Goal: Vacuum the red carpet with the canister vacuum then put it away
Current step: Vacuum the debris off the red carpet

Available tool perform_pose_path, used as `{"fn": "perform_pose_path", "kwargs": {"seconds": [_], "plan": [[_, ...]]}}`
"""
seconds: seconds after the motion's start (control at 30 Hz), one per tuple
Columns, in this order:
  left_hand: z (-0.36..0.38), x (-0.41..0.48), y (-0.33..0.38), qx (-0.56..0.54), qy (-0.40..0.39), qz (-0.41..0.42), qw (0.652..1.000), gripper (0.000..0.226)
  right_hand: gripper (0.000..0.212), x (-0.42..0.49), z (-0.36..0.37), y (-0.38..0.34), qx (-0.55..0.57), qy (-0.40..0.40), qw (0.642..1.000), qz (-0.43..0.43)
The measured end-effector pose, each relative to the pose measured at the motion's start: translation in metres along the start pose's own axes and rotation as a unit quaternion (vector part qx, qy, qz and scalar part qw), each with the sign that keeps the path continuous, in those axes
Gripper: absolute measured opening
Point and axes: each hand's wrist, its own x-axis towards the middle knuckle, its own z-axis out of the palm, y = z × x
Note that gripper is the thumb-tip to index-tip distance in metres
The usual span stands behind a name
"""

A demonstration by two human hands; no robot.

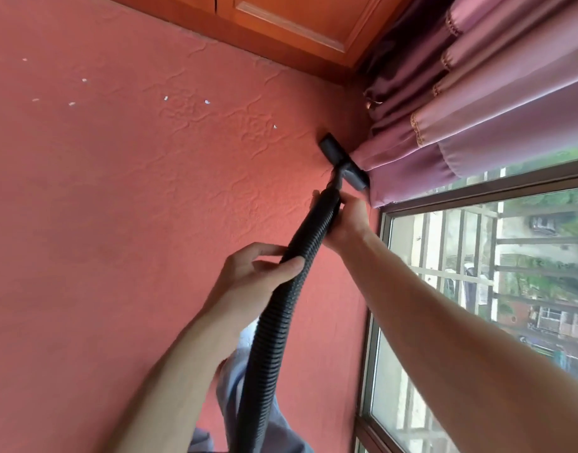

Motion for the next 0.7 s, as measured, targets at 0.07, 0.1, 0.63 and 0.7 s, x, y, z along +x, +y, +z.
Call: {"fn": "perform_pose_path", "kwargs": {"seconds": [0.07,0.1,0.63,0.7], "plan": [[0.013,0.016,-0.003,0.004,0.002,-0.006,1.000,0.025,0.026,0.014,-0.005,-0.007,-0.016,0.012,1.000,-0.016],[0.017,0.023,-0.005,0.007,0.003,-0.005,1.000,0.025,0.026,0.021,-0.009,-0.009,-0.026,0.017,0.999,-0.024],[-0.125,-0.058,-0.014,-0.039,-0.150,-0.003,0.988,0.026,0.020,-0.051,0.029,0.083,-0.206,-0.032,0.978,-0.012],[-0.147,-0.078,-0.014,-0.043,-0.165,0.006,0.985,0.026,0.016,-0.067,0.039,0.099,-0.243,-0.046,0.969,0.016]]}}
